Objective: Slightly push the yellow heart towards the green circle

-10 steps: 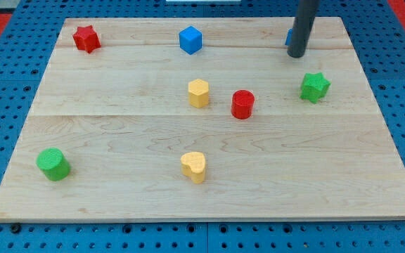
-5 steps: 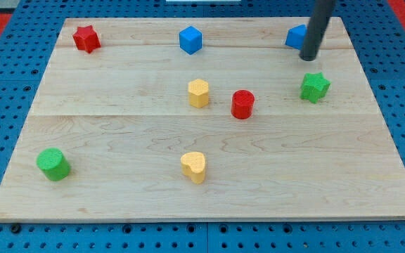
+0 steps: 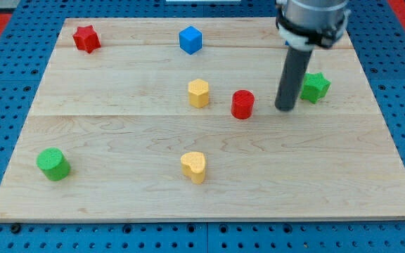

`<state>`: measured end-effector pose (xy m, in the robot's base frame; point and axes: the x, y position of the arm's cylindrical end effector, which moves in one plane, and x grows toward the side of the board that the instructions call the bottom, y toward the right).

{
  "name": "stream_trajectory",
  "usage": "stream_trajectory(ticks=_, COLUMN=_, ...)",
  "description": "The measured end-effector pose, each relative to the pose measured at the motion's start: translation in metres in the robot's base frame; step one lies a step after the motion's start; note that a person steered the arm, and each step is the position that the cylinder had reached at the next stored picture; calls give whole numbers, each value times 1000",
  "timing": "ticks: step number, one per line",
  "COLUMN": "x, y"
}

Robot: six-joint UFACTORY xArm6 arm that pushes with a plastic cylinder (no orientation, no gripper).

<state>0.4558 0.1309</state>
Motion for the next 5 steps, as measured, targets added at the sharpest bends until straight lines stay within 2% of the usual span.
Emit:
stream_trajectory(ticks=1, x=66, y=2)
stream_trajectory(ticks=2, x=105, y=-62)
stream_trajectory(ticks=3, x=122, y=-121)
stream_trajectory(ticks=5, x=61, y=-157)
